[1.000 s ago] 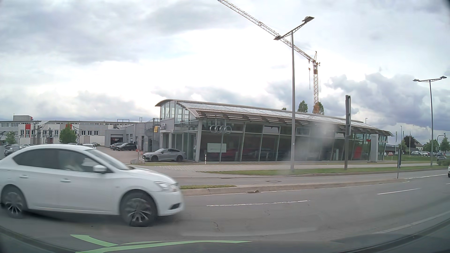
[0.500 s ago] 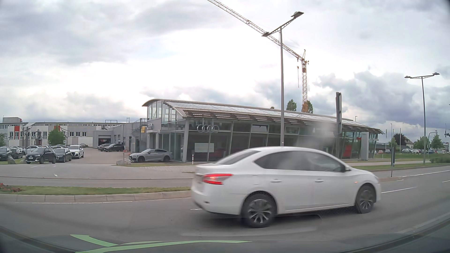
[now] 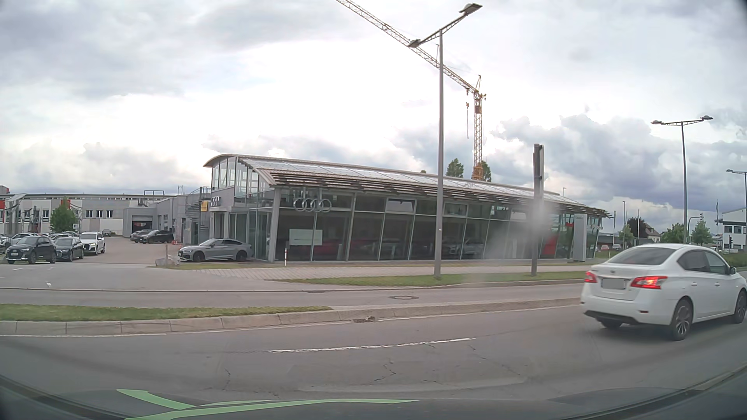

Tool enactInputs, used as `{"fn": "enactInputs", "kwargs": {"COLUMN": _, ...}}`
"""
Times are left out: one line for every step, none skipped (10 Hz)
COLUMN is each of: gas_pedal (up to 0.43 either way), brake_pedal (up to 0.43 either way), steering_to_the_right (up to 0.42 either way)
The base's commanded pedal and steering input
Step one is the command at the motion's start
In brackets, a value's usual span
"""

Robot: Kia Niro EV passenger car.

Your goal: Follow the waypoints while adhering to traffic rules and regulations

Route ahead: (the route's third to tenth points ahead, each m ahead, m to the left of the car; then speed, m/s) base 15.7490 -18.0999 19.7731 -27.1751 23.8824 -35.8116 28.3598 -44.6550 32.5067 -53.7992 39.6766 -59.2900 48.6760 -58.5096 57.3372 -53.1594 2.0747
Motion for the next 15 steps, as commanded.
{"fn": "enactInputs", "kwargs": {"gas_pedal": 0.13, "brake_pedal": 0.0, "steering_to_the_right": 0.368}}
{"fn": "enactInputs", "kwargs": {"gas_pedal": 0.13, "brake_pedal": 0.0, "steering_to_the_right": 0.372}}
{"fn": "enactInputs", "kwargs": {"gas_pedal": 0.13, "brake_pedal": 0.0, "steering_to_the_right": 0.373}}
{"fn": "enactInputs", "kwargs": {"gas_pedal": 0.138, "brake_pedal": 0.0, "steering_to_the_right": 0.373}}
{"fn": "enactInputs", "kwargs": {"gas_pedal": 0.138, "brake_pedal": 0.0, "steering_to_the_right": 0.372}}
{"fn": "enactInputs", "kwargs": {"gas_pedal": 0.138, "brake_pedal": 0.0, "steering_to_the_right": 0.37}}
{"fn": "enactInputs", "kwargs": {"gas_pedal": 0.138, "brake_pedal": 0.0, "steering_to_the_right": 0.37}}
{"fn": "enactInputs", "kwargs": {"gas_pedal": 0.138, "brake_pedal": 0.0, "steering_to_the_right": 0.37}}
{"fn": "enactInputs", "kwargs": {"gas_pedal": 0.138, "brake_pedal": 0.0, "steering_to_the_right": 0.371}}
{"fn": "enactInputs", "kwargs": {"gas_pedal": 0.138, "brake_pedal": 0.0, "steering_to_the_right": 0.372}}
{"fn": "enactInputs", "kwargs": {"gas_pedal": 0.15, "brake_pedal": 0.0, "steering_to_the_right": 0.373}}
{"fn": "enactInputs", "kwargs": {"gas_pedal": 0.15, "brake_pedal": 0.0, "steering_to_the_right": 0.375}}
{"fn": "enactInputs", "kwargs": {"gas_pedal": 0.177, "brake_pedal": 0.0, "steering_to_the_right": 0.378}}
{"fn": "enactInputs", "kwargs": {"gas_pedal": 0.197, "brake_pedal": 0.0, "steering_to_the_right": 0.382}}
{"fn": "enactInputs", "kwargs": {"gas_pedal": 0.197, "brake_pedal": 0.0, "steering_to_the_right": 0.386}}
